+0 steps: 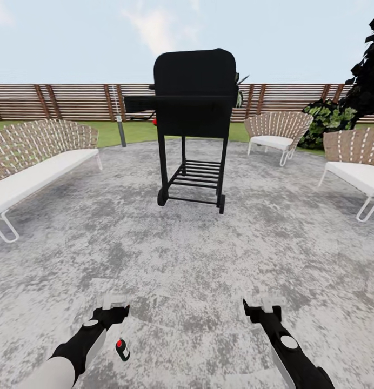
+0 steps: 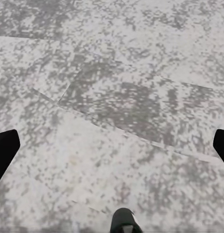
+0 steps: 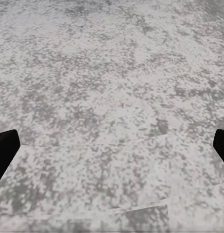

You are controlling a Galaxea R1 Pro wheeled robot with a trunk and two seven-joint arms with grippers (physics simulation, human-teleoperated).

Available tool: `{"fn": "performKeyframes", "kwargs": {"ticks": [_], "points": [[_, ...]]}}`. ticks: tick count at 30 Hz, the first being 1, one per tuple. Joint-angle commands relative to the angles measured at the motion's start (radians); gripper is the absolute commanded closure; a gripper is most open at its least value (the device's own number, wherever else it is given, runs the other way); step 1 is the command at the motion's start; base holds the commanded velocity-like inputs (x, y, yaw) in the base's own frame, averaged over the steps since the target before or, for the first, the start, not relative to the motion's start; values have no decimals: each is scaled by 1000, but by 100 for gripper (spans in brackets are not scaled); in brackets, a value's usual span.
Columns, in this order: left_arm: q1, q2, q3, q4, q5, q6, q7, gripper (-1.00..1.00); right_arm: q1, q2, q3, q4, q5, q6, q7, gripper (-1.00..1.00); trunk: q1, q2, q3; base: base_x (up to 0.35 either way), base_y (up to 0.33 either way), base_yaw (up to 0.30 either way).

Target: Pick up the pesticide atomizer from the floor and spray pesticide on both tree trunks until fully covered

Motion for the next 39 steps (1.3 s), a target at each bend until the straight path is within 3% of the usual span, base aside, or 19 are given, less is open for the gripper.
{"fn": "performKeyframes", "kwargs": {"ticks": [1,15,34,39], "points": [[0,0,0,-1,5,2,1,-100,0,0,1,0,1,-3,0,-100,0,-1,-5,0,0,0],[2,-5,0,1,5,-39,1,-100,0,-1,-2,-1,1,-3,0,-100,6,-4,-75,0,0,0],[2,-5,0,1,5,-42,1,-100,0,0,1,2,1,-3,0,-100,15,-8,-178,0,0,0],[2,-5,-1,1,5,-46,1,-100,0,0,1,3,1,-3,0,-100,15,-8,-186,0,0,0]]}}
